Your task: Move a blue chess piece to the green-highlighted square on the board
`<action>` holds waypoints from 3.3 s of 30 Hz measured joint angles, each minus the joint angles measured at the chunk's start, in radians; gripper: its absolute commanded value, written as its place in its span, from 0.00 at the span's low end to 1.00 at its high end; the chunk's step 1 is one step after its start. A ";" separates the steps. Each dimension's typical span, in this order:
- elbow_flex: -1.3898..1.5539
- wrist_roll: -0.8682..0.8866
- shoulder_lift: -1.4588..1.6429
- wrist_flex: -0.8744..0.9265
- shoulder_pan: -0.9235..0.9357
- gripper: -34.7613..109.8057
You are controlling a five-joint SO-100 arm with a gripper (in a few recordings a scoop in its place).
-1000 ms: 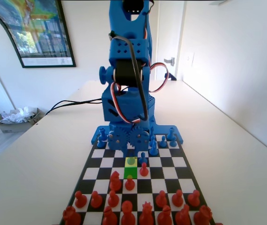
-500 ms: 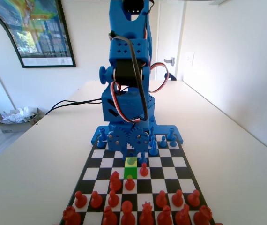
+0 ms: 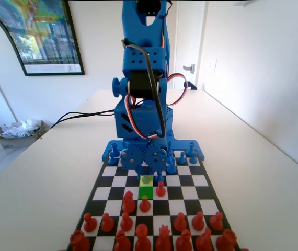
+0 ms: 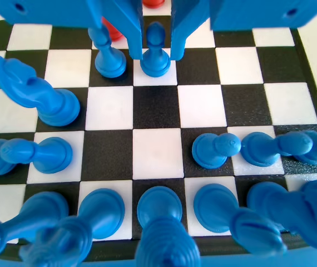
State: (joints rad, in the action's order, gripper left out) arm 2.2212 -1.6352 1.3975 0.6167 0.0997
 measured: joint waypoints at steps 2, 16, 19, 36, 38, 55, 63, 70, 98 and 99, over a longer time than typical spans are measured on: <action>0.000 0.000 0.000 0.000 -0.005 0.29; 0.017 -0.032 0.000 -0.005 -0.011 0.25; 0.017 -0.032 0.000 0.005 -0.008 0.25; -0.212 0.031 -0.086 0.187 0.026 0.25; -0.213 0.040 -0.087 0.190 0.026 0.25; -0.245 0.086 -0.106 0.120 -0.009 0.25; -0.224 0.071 -0.106 0.074 -0.009 0.25; -0.190 0.071 -0.123 0.054 -0.011 0.25; -0.172 0.052 -0.126 0.009 0.008 0.32; -0.172 0.052 -0.126 0.009 0.008 0.32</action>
State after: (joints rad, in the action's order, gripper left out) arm 2.0494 -1.5831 1.2717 0.6259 0.1074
